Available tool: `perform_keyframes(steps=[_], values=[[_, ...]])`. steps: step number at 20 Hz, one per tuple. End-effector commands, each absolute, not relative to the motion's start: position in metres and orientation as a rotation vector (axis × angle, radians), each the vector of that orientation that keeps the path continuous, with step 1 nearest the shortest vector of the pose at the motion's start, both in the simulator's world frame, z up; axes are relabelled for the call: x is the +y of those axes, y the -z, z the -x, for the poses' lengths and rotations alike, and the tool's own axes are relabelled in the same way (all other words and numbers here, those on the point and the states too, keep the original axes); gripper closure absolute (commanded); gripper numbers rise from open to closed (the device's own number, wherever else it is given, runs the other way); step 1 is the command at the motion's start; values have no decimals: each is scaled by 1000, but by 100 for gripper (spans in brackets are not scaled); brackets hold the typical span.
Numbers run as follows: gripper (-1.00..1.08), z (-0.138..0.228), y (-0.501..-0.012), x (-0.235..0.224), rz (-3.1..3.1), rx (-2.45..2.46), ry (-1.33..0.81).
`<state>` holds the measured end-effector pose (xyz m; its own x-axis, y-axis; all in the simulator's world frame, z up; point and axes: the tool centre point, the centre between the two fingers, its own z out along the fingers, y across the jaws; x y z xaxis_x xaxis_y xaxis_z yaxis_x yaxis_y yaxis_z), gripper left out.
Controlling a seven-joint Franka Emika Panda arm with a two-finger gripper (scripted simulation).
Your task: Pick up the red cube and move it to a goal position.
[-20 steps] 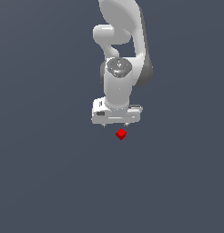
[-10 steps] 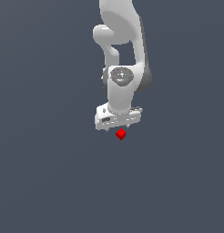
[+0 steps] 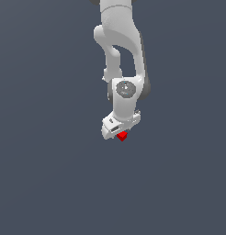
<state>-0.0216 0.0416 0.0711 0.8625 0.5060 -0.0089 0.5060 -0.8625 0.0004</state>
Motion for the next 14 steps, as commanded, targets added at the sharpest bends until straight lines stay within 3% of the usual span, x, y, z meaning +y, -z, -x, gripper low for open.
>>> perform_keyframes(steps=[1,14], values=[[-92,25,-58,45,-2998,934,8],[-92,36,-21,52,-2894,1225,-1]])
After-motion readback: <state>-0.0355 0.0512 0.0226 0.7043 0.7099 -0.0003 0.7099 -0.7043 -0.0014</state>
